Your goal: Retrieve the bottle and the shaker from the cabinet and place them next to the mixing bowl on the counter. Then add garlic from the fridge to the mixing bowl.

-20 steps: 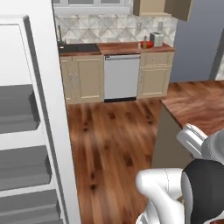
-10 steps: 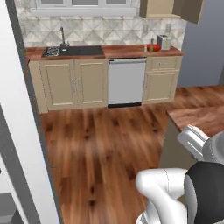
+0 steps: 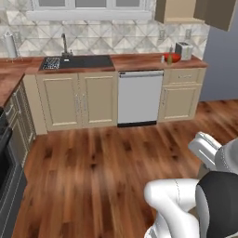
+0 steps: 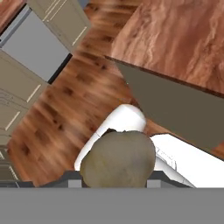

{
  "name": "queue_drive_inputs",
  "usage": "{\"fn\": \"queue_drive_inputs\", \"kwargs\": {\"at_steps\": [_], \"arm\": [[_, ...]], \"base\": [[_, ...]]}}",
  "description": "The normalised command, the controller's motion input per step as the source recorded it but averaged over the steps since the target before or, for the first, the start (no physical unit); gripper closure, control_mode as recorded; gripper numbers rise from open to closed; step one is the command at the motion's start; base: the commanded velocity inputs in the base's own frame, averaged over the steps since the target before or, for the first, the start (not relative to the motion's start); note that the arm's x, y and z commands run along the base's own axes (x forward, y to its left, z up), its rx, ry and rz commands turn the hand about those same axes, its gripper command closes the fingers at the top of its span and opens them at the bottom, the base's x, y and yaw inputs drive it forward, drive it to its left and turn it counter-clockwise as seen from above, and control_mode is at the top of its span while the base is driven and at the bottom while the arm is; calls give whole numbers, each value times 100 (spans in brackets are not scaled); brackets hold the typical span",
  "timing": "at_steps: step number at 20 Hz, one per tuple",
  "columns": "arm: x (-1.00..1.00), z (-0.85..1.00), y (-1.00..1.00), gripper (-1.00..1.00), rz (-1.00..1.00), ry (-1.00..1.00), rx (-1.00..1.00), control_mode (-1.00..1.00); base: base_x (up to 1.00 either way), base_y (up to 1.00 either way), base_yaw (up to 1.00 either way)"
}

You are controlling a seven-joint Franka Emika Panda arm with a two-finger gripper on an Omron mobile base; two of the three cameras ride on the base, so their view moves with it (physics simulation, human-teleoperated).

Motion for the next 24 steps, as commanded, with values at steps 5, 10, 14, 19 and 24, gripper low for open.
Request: {"fn": "queue_drive_inputs", "kwargs": {"at_steps": [5,10,14,19,24], "arm": [[0,0,0,100,0,0,0,100],[0,0,0,100,0,0,0,100],[0,0,0,100,0,0,0,100],[0,0,0,100,0,0,0,100],[0,0,0,100,0,0,0,100]], "base": [[100,-9,0],[100,-13,0],[100,-14,0],[100,-28,0],[100,-41,1]]}}
